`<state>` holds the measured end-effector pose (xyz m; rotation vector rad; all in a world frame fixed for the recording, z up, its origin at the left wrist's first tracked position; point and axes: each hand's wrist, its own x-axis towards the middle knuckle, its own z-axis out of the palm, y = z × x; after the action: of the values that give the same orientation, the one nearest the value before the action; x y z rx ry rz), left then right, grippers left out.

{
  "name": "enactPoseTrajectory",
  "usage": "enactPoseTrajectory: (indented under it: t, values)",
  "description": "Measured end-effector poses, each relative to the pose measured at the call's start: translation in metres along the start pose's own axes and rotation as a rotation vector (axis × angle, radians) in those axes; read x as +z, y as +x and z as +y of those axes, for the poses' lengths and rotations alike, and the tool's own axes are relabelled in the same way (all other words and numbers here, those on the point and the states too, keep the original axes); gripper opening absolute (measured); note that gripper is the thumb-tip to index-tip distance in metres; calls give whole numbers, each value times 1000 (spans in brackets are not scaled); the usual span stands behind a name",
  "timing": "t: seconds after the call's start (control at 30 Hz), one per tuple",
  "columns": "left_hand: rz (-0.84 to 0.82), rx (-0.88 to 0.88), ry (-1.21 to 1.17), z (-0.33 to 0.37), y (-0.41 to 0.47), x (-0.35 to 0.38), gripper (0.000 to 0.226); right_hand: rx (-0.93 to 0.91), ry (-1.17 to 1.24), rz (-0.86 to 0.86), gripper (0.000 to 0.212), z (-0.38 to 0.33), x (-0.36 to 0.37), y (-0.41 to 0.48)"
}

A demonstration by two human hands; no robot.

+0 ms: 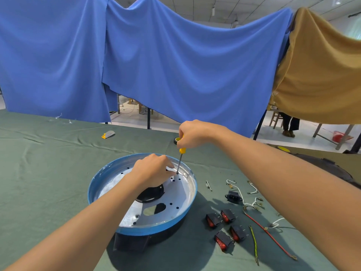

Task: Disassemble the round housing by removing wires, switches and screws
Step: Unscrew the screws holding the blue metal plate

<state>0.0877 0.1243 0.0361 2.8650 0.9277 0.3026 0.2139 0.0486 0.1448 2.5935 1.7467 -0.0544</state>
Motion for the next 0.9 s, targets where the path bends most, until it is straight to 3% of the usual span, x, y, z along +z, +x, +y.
enactPoseTrajectory:
  t: [0.1,0.23,0.37,0.53,0.7,0.8,0.9]
  values:
    - [77,-1,-15,0,6,0,30,44,-71,80,40,0,4,2]
    - [111,6,-97,3,11,3,24,10,35,69,15,-1,4,1]
    - [44,2,-185,6,14,10,24,-38,75,0,42,-4,-3,-4]
    - [10,28,-267,4,15,14,12,-135,-3,-57,12,3,-5,-5]
    - [12,33,-296,5,16,13,13,-183,-34,-40,6,3,1,-4]
    - [10,39,-298,4,16,13,15,-79,-92,17,46,3,6,-1]
    - [11,42,-308,4,17,14,13,-87,-135,72,31,4,8,0]
